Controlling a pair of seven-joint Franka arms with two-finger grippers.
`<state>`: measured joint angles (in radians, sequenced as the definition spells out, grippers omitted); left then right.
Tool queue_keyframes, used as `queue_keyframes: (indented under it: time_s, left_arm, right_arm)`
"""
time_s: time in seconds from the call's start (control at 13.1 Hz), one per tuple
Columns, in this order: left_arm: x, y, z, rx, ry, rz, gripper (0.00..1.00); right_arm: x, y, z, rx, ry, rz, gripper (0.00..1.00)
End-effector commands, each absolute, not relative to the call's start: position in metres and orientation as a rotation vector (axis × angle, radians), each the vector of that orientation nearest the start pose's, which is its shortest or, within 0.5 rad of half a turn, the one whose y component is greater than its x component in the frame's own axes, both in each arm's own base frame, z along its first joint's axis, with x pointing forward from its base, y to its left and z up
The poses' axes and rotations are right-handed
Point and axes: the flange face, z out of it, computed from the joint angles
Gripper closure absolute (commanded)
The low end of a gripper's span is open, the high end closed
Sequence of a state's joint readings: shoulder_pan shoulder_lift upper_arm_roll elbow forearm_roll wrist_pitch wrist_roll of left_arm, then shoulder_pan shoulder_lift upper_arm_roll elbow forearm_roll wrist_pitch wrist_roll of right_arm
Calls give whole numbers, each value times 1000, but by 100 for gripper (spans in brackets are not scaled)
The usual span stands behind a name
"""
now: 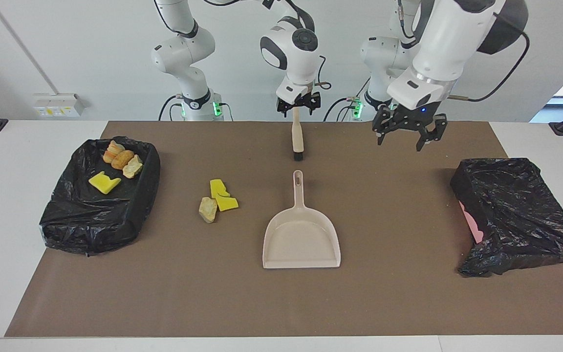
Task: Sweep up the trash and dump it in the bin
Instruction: 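Bring the empty dustpan back and set it on the mat with the right gripper, then grasp the dustpan handle with the left gripper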
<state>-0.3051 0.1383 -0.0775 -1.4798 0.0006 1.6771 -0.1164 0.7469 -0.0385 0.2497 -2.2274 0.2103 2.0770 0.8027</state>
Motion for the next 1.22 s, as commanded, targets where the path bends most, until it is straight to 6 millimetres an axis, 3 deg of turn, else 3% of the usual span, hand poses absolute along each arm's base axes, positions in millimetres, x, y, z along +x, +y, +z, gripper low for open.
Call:
queue_keyframes:
  time_s: [0.0, 0.15, 0.3, 0.46, 0.69, 0.84, 0.91, 0.99, 1.14]
  left_arm:
    - [561, -259, 551, -3108, 452, -89, 0]
    - [562, -295, 518, -3109, 452, -67, 0]
    - [561, -345, 471, -3123, 363, -86, 0]
    - [548, -372, 441, -3133, 345, -91, 0]
    - [538, -388, 413, -3149, 333, -117, 0]
    - [539, -389, 407, -3151, 324, -116, 0]
    - [538, -396, 389, -3150, 297, -93, 0]
    - [537, -403, 388, -3166, 270, -122, 0]
    - [543, -398, 383, -3176, 247, -139, 0]
  right_arm:
    - [239, 422, 366, -3110, -77, 301, 0]
    - [224, 412, 363, -3129, -94, 307, 0]
    - [206, 406, 360, -3140, -107, 298, 0]
    - [199, 411, 356, -3138, -123, 294, 0]
    - [191, 409, 343, -3126, -113, 261, 0]
    - [189, 412, 340, -3120, -100, 265, 0]
    - [185, 415, 337, -3111, -104, 262, 0]
    - [181, 418, 327, -3108, -113, 256, 0]
    - [177, 420, 324, -3110, -119, 258, 0]
